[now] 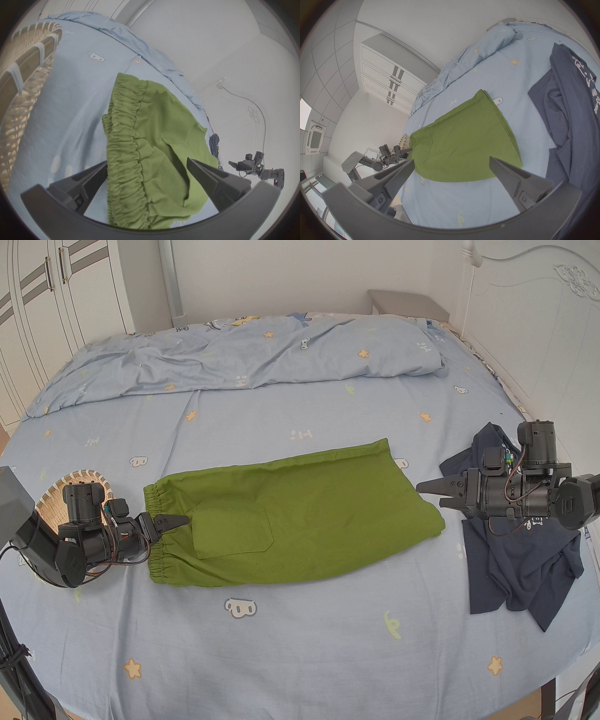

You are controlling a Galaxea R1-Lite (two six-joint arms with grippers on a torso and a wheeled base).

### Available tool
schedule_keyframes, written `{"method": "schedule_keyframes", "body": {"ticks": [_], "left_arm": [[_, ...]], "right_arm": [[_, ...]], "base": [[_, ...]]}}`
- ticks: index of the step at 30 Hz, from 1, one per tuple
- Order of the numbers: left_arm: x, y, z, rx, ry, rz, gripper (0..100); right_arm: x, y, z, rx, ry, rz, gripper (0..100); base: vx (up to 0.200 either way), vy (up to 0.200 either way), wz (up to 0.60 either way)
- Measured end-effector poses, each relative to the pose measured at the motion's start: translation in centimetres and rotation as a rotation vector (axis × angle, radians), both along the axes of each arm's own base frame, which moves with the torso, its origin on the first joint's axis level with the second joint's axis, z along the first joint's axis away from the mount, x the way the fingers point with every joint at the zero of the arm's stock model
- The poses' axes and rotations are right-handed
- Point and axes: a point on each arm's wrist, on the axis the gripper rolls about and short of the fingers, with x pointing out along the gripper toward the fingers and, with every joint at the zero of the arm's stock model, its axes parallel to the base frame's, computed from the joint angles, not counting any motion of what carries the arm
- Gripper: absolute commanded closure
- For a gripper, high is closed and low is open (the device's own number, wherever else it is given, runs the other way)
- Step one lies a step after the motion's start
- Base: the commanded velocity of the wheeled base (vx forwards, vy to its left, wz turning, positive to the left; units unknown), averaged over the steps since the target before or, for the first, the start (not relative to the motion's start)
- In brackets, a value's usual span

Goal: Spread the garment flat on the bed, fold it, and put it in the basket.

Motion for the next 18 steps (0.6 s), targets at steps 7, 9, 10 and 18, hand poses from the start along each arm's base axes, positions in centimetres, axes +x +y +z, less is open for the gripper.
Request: {"method": "schedule_keyframes", "body": {"ticks": [7,9,10,18], "left_arm": [[0.6,0.3,-1.3,-0.018,0.023,0.015,0],[0.6,0.4,-1.4,-0.019,0.025,0.016,0],[0.7,0.4,-1.5,-0.021,0.027,0.016,0],[1.0,0.0,-1.6,-0.074,0.050,0.029,100]], "right_arm": [[0.0,0.0,0.0,0.000,0.000,-0.001,0],[0.0,0.0,0.0,0.000,0.000,-0.001,0],[0.0,0.0,0.0,0.000,0.000,0.000,0],[0.0,0.2,-0.1,-0.001,0.002,0.005,0]], "base": [[0.000,0.000,0.00],[0.000,0.000,0.00],[0.000,0.000,0.00],[0.000,0.000,0.00]]}}
